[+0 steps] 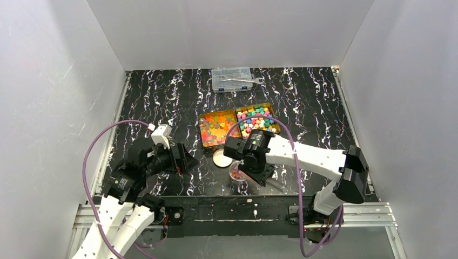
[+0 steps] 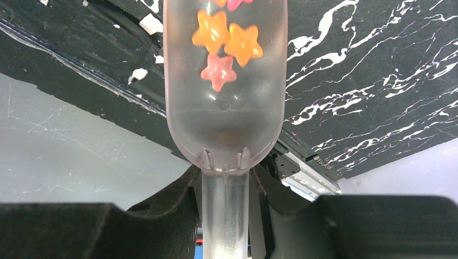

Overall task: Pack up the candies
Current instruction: Place the fake candies in the packing bottle.

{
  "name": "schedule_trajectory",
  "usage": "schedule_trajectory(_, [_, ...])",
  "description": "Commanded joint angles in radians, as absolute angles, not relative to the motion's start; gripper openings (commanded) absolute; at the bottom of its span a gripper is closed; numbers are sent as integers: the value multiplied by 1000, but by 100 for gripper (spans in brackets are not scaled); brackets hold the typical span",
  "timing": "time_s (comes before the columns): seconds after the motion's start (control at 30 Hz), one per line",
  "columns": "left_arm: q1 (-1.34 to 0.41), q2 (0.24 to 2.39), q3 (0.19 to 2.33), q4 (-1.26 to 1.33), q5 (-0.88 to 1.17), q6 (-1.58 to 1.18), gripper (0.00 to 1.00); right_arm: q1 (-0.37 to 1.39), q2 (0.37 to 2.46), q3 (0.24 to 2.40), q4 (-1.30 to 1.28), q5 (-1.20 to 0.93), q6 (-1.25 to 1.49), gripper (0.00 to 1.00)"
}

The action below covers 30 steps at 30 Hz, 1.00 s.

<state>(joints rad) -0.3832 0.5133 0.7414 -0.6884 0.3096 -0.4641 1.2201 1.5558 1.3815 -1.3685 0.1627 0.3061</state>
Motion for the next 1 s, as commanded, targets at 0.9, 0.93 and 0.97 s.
schedule_trajectory(0.9, [-386, 520, 726, -673, 365, -442, 98, 1136, 1588, 1628, -1417, 202, 237, 1])
schedule_trajectory(0.93, [-385, 520, 726, -673, 364, -442, 98, 1135, 1614, 1651, -1418, 214, 229, 1])
schedule_trajectory(0.97, [-385, 519, 726, -673, 364, -442, 98, 1134, 1633, 1672, -1417, 225, 219, 1])
